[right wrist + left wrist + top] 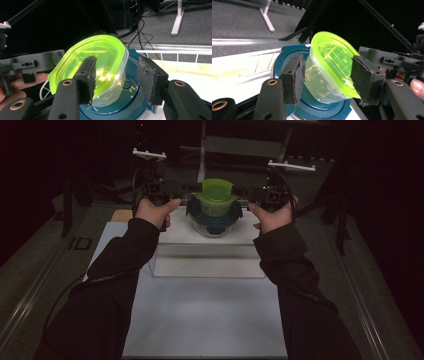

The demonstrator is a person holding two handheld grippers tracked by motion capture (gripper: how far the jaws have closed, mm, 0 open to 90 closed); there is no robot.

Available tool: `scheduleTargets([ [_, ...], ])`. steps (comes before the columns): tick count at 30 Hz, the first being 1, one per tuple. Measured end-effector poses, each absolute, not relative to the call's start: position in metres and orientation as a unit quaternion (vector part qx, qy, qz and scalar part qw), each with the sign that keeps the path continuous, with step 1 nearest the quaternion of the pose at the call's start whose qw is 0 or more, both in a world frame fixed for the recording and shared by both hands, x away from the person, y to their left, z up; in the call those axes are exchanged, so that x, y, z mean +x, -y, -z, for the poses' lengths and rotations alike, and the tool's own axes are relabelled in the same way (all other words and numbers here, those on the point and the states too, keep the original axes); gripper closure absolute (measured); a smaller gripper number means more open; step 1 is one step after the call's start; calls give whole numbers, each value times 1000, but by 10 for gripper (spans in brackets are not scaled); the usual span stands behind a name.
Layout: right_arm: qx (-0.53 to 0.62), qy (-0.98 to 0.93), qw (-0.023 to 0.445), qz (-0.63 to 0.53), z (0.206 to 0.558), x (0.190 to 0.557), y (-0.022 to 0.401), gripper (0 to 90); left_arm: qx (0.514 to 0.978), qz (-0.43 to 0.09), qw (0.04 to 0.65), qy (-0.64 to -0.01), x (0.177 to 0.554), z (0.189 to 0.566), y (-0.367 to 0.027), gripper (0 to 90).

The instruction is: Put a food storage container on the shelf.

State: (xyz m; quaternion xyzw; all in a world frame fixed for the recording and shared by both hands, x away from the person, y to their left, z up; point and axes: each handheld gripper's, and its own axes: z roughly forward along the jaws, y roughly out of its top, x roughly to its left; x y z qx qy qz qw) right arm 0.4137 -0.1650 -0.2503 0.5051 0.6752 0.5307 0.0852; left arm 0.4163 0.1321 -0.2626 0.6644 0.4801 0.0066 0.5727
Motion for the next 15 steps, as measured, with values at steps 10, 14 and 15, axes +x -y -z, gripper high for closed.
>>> scheduleTargets([
  [10,486,-689,85,-531,251,397,169,476,682,-15,570,-458,392,261,-139,427],
  [14,479,-693,82,-533,253,390,171,468,688,-23,574,-444,380,261,-141,427],
  [15,476,-694,81,-534,254,387,172,460,689,-21,576,-441,377,261,-141,424],
])
